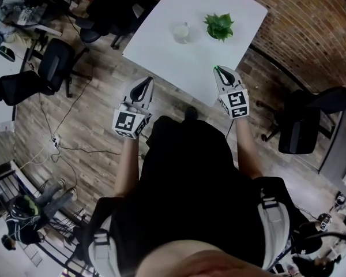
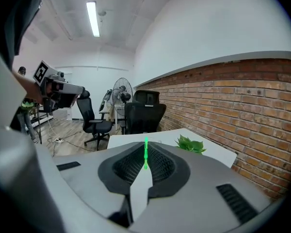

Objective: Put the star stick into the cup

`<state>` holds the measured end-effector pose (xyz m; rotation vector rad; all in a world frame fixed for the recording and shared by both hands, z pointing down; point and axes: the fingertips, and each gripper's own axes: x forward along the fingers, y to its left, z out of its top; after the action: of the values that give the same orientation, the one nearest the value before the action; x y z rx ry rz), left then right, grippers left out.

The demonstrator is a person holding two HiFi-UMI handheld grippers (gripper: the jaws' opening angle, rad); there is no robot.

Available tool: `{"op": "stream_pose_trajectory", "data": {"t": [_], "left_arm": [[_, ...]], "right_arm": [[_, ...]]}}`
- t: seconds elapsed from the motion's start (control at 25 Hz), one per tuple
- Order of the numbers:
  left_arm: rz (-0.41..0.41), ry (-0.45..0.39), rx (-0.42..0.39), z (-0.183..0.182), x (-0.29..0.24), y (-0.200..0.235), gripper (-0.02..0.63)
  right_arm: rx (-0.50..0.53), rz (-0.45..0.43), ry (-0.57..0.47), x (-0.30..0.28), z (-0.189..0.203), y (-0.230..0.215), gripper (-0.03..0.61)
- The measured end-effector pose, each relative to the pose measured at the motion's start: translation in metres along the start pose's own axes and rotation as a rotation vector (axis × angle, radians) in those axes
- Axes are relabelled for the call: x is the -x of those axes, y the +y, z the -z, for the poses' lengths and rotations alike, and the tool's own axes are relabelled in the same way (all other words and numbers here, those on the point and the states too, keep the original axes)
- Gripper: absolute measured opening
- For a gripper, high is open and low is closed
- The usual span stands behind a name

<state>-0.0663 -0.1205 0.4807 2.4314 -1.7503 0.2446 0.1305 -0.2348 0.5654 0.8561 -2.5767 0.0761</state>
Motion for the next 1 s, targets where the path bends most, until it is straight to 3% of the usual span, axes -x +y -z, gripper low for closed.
{"op": "stream_pose_trajectory", "data": {"t": [0.36,0.64,1.0], "left_arm": [[-0.029,-0.004,0.026,0.000,-0.008,0.025,0.026],[0.041,-0.022,0.003,-0.009,-0.046,0.054,0.026],[0.117,-0.007,-0.003,-0.019,-0.097,0.128,0.026]], "right_arm": [[-0.018,-0.012,0.002,-0.025,-0.008,-0.005,0.013],[-0.031,0.035,0.035,-0.053,-0.014,-0.018,0.012],[0.004,0.072,0.118,-0.111,-0.028,-0.014,0.013]]}}
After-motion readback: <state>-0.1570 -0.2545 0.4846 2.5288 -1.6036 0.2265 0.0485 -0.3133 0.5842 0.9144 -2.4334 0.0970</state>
